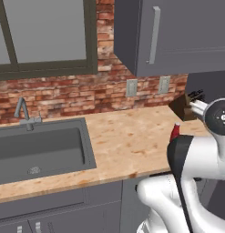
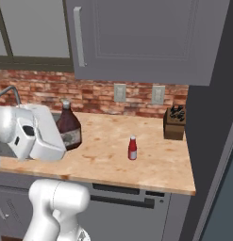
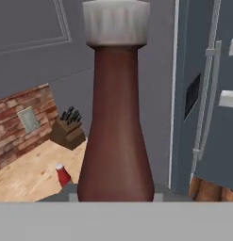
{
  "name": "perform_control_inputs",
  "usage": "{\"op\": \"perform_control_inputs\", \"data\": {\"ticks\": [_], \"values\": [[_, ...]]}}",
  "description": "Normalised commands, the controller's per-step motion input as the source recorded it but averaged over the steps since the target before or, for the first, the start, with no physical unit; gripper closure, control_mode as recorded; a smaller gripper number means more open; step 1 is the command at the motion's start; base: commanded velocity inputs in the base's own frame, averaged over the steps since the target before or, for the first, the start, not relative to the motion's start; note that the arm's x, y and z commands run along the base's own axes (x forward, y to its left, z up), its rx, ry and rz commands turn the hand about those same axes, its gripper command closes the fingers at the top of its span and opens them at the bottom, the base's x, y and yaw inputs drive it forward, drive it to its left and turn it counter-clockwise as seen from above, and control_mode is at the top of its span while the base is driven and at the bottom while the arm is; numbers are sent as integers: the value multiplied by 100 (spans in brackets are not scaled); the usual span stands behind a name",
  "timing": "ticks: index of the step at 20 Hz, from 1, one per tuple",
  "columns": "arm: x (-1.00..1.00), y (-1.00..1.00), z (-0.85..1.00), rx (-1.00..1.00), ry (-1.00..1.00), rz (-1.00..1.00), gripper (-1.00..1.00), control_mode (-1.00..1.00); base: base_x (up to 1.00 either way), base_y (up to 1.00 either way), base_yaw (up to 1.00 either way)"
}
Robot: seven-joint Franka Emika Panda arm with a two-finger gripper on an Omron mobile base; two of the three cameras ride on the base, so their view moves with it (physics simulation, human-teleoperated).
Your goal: Place the ketchup and ketchup from the counter to the top shelf of the fridge. If the existing items in the fridge are on the top shelf, move them to other shelves.
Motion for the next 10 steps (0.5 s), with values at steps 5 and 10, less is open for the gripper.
{"op": "perform_control_inputs", "data": {"ticks": [5, 10], "values": [[-85, 23, 5, 7, -6, 18, 100, -100, 0, 0, 0], [-56, 34, 0, 1, -1, 17, 100, -100, 0, 0, 0]]}}
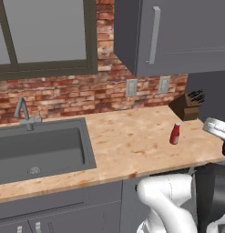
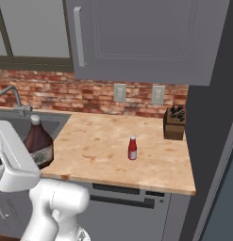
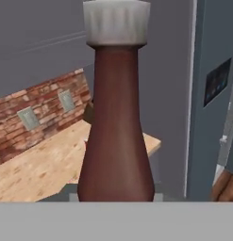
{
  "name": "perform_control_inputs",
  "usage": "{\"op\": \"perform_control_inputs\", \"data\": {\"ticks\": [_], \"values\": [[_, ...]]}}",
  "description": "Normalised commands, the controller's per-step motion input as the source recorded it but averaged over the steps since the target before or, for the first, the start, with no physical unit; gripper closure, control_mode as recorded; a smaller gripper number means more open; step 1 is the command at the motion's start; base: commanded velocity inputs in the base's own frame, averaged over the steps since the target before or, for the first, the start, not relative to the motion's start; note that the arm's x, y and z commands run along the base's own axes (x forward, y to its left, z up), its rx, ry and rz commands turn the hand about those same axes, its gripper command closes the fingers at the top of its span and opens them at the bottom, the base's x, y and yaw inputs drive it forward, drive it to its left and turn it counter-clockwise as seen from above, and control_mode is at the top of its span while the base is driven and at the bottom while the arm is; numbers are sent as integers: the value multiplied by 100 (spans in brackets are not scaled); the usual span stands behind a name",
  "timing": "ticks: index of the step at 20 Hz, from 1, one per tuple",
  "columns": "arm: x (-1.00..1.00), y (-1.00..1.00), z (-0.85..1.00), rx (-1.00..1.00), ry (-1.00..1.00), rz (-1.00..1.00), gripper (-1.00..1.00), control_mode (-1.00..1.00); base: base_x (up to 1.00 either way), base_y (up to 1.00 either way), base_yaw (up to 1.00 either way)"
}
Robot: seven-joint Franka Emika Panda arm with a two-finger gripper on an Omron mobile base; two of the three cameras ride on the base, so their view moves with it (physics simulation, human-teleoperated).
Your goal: Place the ketchup and ketchup from the counter to the top shelf of the fridge. If the existing items in the fridge are on the top shelf, move them to other shelves.
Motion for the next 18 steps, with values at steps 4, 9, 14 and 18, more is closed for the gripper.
{"op": "perform_control_inputs", "data": {"ticks": [4, 9, 14, 18], "values": [[-39, 8, 0, 0, -1, 11, 100, 100, -19, 0, 4], [0, 0, 0, 0, 0, 0, 100, 100, -100, -9, 20], [0, 0, 0, 0, 0, 0, 100, 100, -100, -54, 15], [0, 0, 0, 0, 0, 0, 100, 100, -81, -94, 1]]}}
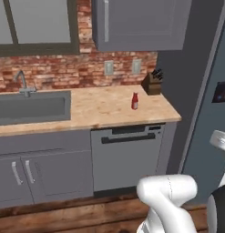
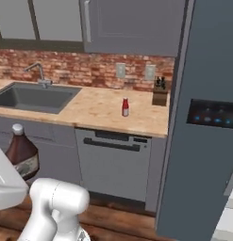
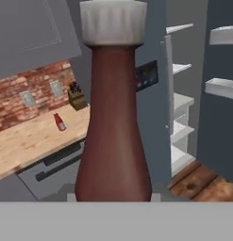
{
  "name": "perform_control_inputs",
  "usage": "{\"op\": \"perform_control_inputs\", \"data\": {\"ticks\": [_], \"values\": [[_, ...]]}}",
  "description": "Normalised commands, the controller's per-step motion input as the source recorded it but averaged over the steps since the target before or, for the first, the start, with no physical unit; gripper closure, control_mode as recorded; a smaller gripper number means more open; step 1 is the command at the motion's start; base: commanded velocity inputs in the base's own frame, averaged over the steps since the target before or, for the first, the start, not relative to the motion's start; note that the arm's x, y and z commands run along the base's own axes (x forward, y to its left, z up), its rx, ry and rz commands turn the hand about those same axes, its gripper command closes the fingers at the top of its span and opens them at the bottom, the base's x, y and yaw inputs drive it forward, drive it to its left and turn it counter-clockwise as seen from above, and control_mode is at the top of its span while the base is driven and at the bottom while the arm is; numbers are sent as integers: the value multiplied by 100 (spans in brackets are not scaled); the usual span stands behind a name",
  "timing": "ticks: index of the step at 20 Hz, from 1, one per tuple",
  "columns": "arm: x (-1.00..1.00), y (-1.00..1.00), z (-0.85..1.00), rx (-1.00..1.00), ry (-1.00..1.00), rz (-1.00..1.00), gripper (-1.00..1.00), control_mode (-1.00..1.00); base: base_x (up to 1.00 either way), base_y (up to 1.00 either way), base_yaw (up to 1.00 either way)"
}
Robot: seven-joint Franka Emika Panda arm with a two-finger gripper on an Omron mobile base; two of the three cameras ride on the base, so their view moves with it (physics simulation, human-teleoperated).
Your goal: Place the ketchup and ketchup from the counter to the top shelf of the fridge. If the existing items in the fridge are on the top shelf, move them to other shelves.
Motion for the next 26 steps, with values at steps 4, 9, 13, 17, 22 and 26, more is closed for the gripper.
{"op": "perform_control_inputs", "data": {"ticks": [4, 9, 13, 17, 22, 26], "values": [[0, 0, 0, 0, 0, 0, 100, 100, -33, -100, -1], [0, 0, 0, 0, 0, 0, 100, 100, -3, -100, -6], [0, 0, 0, 0, 0, 0, 100, 100, 13, -99, -6], [0, 0, 0, 0, 0, 0, 100, 100, 21, -94, -6], [0, 0, 0, 0, 0, 0, 100, 100, 42, -36, 0], [0, 0, 0, 0, 0, 0, 100, 100, 53, 0, 10]]}}
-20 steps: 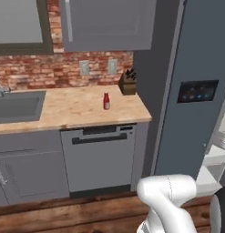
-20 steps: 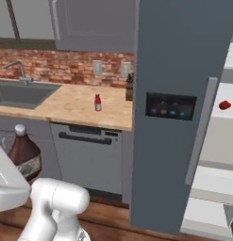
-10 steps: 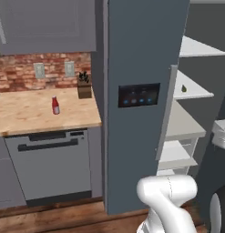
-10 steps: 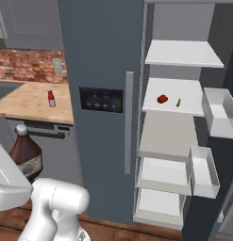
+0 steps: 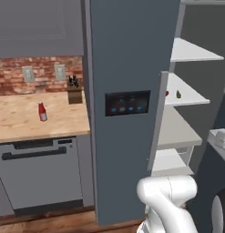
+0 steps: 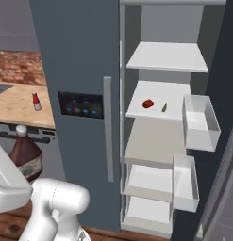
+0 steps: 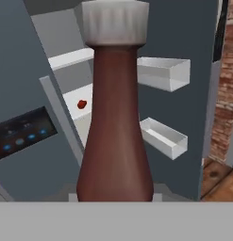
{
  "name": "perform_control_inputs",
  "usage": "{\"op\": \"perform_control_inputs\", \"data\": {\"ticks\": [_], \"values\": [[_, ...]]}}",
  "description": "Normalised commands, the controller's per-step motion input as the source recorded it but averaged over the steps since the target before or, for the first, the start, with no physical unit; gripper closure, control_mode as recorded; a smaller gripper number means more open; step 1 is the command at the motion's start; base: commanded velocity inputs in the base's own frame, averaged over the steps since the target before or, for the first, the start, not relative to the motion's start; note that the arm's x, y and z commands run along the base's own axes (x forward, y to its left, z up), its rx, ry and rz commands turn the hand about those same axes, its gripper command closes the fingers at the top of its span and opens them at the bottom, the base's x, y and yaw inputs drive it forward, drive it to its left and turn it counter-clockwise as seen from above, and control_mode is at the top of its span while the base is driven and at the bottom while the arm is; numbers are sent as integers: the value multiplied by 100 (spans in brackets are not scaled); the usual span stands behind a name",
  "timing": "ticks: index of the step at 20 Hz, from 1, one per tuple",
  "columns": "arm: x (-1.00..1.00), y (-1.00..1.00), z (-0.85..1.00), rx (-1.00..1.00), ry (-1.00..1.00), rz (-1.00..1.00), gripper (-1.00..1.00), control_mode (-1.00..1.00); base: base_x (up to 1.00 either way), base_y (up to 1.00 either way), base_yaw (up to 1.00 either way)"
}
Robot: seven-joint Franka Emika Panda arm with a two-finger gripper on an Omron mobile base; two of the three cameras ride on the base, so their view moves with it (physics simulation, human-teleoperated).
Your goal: Place the ketchup and ketchup from the counter to the top shelf of the fridge. If the existing items in the fridge are on the top shelf, move them to other shelves.
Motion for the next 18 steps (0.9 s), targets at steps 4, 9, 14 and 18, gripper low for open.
{"op": "perform_control_inputs", "data": {"ticks": [4, 9, 14, 18], "values": [[0, 0, 0, 0, 0, 0, 100, 100, 48, -7, 16], [0, 0, 0, 0, 0, 0, 100, 100, 38, -56, 16], [0, 0, 0, 0, 0, 0, 100, 100, 43, -40, 12], [0, 0, 0, 0, 0, 0, 100, 100, 44, -15, 9]]}}
